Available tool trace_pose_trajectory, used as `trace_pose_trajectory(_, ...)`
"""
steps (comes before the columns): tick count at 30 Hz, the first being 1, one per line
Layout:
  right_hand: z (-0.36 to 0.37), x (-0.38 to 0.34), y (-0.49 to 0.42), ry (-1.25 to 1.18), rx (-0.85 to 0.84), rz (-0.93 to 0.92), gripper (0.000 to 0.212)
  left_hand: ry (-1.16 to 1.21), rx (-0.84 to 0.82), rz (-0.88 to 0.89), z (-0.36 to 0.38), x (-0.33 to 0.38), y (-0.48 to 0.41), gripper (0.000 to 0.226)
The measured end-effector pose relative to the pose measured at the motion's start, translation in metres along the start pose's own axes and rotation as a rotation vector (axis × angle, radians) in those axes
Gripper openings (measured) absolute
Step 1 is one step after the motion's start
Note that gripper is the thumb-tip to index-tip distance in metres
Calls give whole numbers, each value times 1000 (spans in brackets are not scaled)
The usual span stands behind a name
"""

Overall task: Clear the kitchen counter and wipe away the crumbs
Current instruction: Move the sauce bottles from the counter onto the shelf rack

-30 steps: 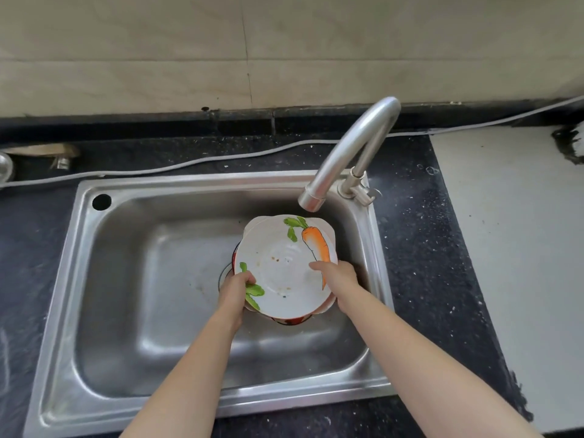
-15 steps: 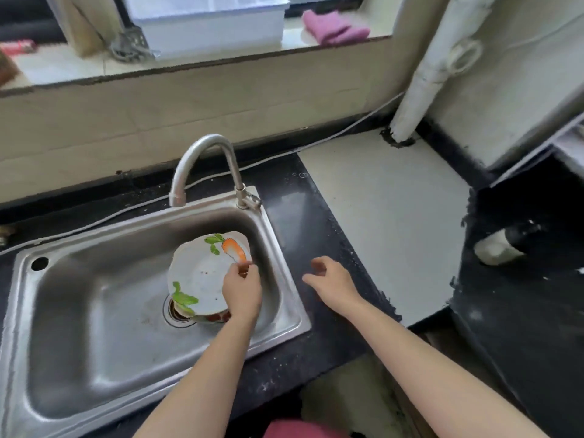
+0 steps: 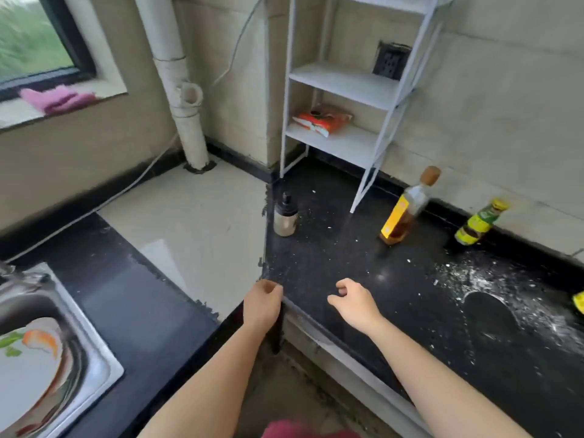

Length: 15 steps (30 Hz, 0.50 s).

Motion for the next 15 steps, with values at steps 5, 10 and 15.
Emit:
trace_pose_trajectory(5,-71,76,-9,-34,117,130,47,-98,-167,55,87,46,21,19)
trace_pose_trajectory(10,-136,124,-35,-72,229,266,49,-125,-279,179,167,101,27,23)
trace_pose_trajectory(15,-182,151,-78,-120,322,345,53,-110,-313,243,222,152,5,45)
Point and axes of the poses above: each hand's wrist, its own y-axis away from the middle knuckle, its own z-axis out of the palm, x = y × z, the point moved 2 cm from there along -y, towards the middle knuckle, and after that the axes turned 8 degrees about x, right-handed, at the moved point
